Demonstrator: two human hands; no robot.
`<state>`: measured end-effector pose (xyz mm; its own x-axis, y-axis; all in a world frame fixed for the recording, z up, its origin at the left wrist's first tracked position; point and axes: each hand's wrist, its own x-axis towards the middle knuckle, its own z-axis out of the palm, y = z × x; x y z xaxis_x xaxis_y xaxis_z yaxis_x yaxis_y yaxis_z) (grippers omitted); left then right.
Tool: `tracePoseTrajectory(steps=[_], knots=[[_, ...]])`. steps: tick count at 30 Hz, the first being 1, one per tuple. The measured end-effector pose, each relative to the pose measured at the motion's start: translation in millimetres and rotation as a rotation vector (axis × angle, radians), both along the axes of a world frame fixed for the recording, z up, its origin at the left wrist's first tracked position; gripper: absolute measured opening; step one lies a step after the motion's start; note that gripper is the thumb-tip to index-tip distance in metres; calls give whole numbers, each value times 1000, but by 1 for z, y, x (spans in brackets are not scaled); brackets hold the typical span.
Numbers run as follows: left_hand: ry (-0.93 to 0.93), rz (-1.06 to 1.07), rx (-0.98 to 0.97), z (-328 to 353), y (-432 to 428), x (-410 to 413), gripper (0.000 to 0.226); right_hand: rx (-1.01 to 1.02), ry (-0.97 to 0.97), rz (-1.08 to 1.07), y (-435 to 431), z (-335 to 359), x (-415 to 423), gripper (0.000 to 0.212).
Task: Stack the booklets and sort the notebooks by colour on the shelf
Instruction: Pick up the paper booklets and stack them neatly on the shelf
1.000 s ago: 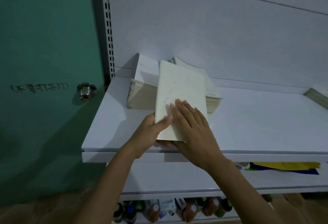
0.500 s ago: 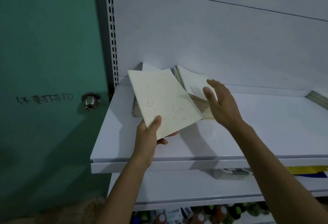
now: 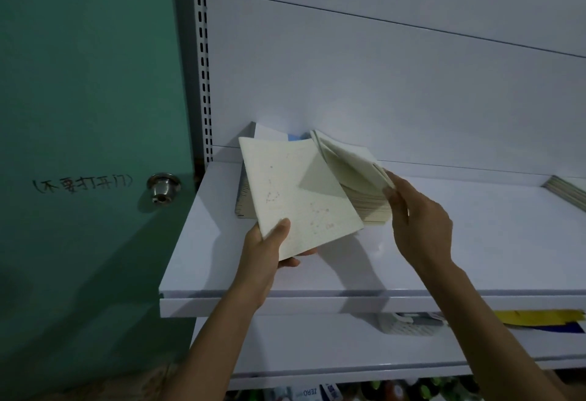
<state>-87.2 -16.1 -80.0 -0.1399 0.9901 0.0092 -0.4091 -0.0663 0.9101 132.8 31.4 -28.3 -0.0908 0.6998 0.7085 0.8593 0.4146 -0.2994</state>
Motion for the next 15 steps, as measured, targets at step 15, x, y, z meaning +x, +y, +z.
tracePoseTrajectory(steps=[15], knots=[[26, -59, 9, 2, -7, -3, 46, -50, -241, 347, -51, -62, -58, 44]])
